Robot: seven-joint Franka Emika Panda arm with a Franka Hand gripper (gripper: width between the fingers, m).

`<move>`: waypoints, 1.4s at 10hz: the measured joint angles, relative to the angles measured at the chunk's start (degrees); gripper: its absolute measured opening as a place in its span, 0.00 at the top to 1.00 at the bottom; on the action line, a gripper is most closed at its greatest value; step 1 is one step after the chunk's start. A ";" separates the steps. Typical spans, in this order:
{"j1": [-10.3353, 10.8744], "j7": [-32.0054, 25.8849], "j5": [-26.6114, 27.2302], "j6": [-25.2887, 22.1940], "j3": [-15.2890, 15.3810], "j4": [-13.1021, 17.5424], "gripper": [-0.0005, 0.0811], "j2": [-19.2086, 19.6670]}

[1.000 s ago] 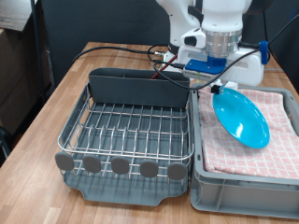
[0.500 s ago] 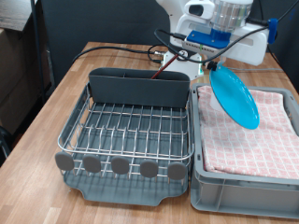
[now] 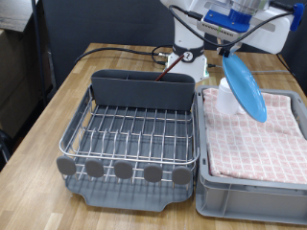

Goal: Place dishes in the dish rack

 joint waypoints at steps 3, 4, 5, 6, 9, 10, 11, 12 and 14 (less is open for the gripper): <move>-0.10 -0.92 -6.61 -5.52 0.04 0.65 0.97 -0.96; -0.38 -2.86 -9.88 -8.65 -0.29 0.99 0.97 -1.80; -0.85 -4.93 -13.17 -10.42 -0.92 1.05 0.97 -2.62; -1.51 -7.12 -16.58 -11.21 -1.63 1.06 0.97 -3.26; -3.73 -14.12 -24.96 -10.78 -4.69 1.33 0.97 -3.77; -4.58 -15.73 -27.35 -8.96 -5.96 1.40 0.97 -3.78; -5.01 -16.76 -28.58 -7.43 -6.30 1.39 0.97 -3.77; -4.99 -16.67 -28.20 -7.90 -6.23 1.38 0.97 -3.72; -5.00 -16.66 -30.54 -7.92 -6.27 1.49 0.97 -3.29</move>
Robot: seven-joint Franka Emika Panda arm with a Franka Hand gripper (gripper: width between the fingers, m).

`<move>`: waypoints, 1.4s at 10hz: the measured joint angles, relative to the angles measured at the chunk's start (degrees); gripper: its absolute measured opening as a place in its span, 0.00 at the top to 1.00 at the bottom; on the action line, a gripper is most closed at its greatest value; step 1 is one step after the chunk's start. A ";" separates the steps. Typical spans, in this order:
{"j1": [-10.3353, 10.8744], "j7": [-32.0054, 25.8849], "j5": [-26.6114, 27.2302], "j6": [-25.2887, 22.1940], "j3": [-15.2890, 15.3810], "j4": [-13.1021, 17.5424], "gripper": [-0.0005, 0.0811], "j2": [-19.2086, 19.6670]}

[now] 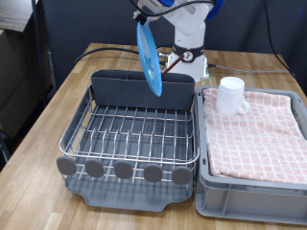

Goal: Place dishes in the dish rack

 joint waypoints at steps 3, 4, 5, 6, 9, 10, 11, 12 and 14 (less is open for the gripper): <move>-0.10 0.00 -4.76 0.72 -1.32 1.01 0.97 1.21; -0.24 -0.01 -5.32 1.61 -2.15 1.37 0.97 1.88; -0.49 -0.01 -6.38 2.32 -2.89 1.68 0.97 2.64; -0.77 -0.02 -7.25 3.18 -3.64 1.79 0.97 3.41; -1.23 -0.55 -8.25 6.03 -5.93 1.82 0.97 4.98; -1.27 -0.96 -8.74 6.43 -6.51 1.81 0.97 5.29; -1.27 -1.25 -9.17 6.93 -7.05 1.79 0.97 5.63; -1.29 -1.58 -9.21 7.68 -7.68 1.71 0.97 6.05; -1.36 -1.99 -9.30 10.43 -9.16 1.30 0.97 7.21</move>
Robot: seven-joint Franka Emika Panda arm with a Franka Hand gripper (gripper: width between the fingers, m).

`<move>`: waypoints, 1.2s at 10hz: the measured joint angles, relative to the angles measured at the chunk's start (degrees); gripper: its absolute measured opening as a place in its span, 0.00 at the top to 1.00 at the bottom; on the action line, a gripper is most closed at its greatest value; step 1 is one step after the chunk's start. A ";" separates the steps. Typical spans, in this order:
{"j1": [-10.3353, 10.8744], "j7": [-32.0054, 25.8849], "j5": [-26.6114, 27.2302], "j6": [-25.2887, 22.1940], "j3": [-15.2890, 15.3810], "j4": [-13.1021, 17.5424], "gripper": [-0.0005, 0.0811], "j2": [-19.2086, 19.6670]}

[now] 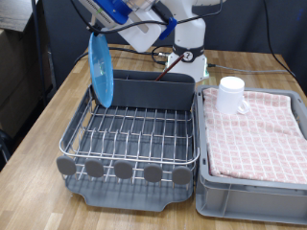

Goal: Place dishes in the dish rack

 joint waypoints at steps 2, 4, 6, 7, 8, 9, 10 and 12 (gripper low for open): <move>-0.07 -0.10 -0.42 2.88 -1.31 -0.50 0.97 1.32; -0.09 -0.09 -1.33 5.37 -2.27 -1.19 0.97 2.52; -0.09 0.25 -1.98 7.34 -2.91 -1.83 0.97 3.48; -0.09 0.49 -2.05 8.02 -3.11 -2.26 0.97 3.78; -0.09 0.79 -2.14 8.79 -3.27 -2.78 0.97 4.08; -0.09 1.11 -2.33 9.69 -3.45 -3.24 0.97 4.41; -0.09 1.48 -2.70 10.50 -3.59 -3.60 0.97 4.73; -0.09 2.16 -3.21 12.01 -3.73 -4.29 0.97 5.24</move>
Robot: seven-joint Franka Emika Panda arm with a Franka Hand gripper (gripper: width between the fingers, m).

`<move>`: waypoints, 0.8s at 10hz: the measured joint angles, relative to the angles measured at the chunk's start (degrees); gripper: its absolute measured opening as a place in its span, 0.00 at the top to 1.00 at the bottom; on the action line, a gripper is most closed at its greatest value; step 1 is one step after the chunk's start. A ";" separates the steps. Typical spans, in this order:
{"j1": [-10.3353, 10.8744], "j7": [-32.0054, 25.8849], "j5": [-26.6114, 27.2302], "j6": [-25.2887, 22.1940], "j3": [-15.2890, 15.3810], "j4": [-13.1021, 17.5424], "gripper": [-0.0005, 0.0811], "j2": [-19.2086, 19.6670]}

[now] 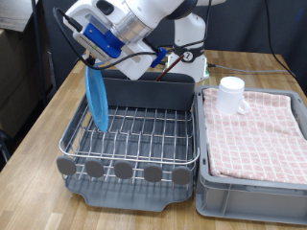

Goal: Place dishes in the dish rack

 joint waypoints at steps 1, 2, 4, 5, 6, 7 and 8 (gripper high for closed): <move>0.00 0.19 0.00 0.56 -0.02 -0.07 0.97 0.42; 0.00 0.38 0.00 1.04 -0.02 -0.13 0.97 0.86; 0.01 1.08 0.00 1.87 0.02 -0.34 0.97 1.53; 0.01 1.41 0.00 2.32 0.04 -0.48 0.97 1.86; 0.01 1.87 0.00 2.67 0.07 -0.66 0.97 2.18; 0.02 2.37 0.00 2.93 0.11 -0.85 0.97 2.46; 0.03 2.81 0.00 3.27 0.13 -1.14 0.97 2.66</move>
